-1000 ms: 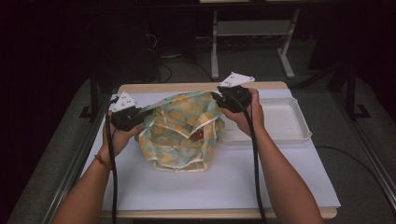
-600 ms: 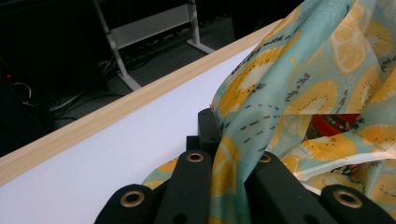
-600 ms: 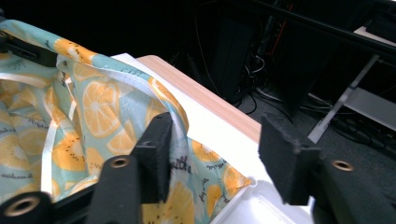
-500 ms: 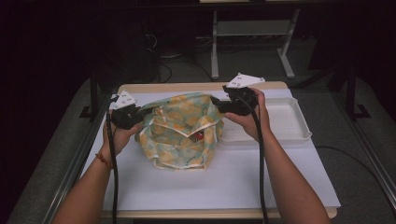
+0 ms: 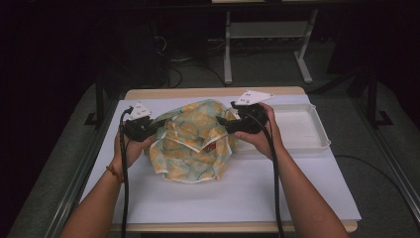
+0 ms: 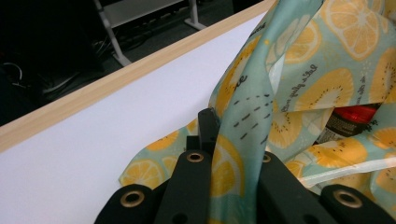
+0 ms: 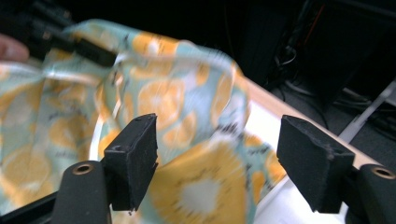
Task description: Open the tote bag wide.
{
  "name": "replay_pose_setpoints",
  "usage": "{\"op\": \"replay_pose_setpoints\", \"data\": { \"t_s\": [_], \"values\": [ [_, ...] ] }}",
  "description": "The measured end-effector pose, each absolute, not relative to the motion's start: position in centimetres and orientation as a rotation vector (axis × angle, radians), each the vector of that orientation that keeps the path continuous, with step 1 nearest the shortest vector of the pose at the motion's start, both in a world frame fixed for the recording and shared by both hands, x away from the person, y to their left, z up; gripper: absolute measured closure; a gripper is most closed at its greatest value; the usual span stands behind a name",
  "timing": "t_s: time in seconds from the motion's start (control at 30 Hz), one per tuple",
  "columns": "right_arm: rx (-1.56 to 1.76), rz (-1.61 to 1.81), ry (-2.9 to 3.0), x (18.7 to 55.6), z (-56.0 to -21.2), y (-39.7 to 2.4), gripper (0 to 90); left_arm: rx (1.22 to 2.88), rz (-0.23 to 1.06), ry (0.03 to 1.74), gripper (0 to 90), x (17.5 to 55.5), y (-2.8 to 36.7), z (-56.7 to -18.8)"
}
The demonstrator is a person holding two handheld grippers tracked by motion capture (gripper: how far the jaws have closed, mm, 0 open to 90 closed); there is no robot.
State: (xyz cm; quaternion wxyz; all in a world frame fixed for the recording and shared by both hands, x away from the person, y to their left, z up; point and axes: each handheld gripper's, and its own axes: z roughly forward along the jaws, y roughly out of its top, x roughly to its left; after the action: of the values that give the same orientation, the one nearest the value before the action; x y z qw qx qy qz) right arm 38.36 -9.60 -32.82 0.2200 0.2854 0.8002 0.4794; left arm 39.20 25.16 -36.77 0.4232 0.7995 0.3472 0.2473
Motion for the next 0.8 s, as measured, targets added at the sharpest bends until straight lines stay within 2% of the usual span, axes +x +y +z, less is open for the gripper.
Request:
{"op": "replay_pose_setpoints", "data": {
  "t_s": [0.23,0.47,0.5,0.53,0.57,0.73,0.77,0.8],
  "values": [
    [0.801,1.285,2.307,37.1,-35.4,-9.3,15.9,2.003,0.631,0.874,89.9,39.1,25.1,-36.8],
    [0.797,1.215,2.417,37.2,-37.4,-8.5,15.5,1.997,0.626,0.866,89.9,39.2,24.8,-36.7],
    [0.820,1.184,2.410,37.6,-37.8,-8.4,24.1,1.994,0.623,0.865,89.9,39.2,24.8,-36.6],
    [0.820,1.184,2.410,37.6,-37.8,-8.4,24.1,1.991,0.622,0.863,89.9,39.2,24.7,-36.6],
    [0.835,1.176,2.408,37.8,-38.0,-8.3,34.4,1.993,0.620,0.858,89.9,39.2,24.8,-36.5],
    [0.794,1.150,2.425,38.0,-38.1,-8.1,65.1,1.984,0.603,0.838,89.9,39.1,24.8,-36.4],
    [0.786,1.152,2.429,38.0,-38.1,-8.1,73.9,1.985,0.604,0.834,89.9,39.1,24.9,-36.4],
    [0.792,1.148,2.421,38.0,-38.1,-8.2,76.8,1.977,0.602,0.836,89.9,39.1,24.9,-36.3]
  ]
}}
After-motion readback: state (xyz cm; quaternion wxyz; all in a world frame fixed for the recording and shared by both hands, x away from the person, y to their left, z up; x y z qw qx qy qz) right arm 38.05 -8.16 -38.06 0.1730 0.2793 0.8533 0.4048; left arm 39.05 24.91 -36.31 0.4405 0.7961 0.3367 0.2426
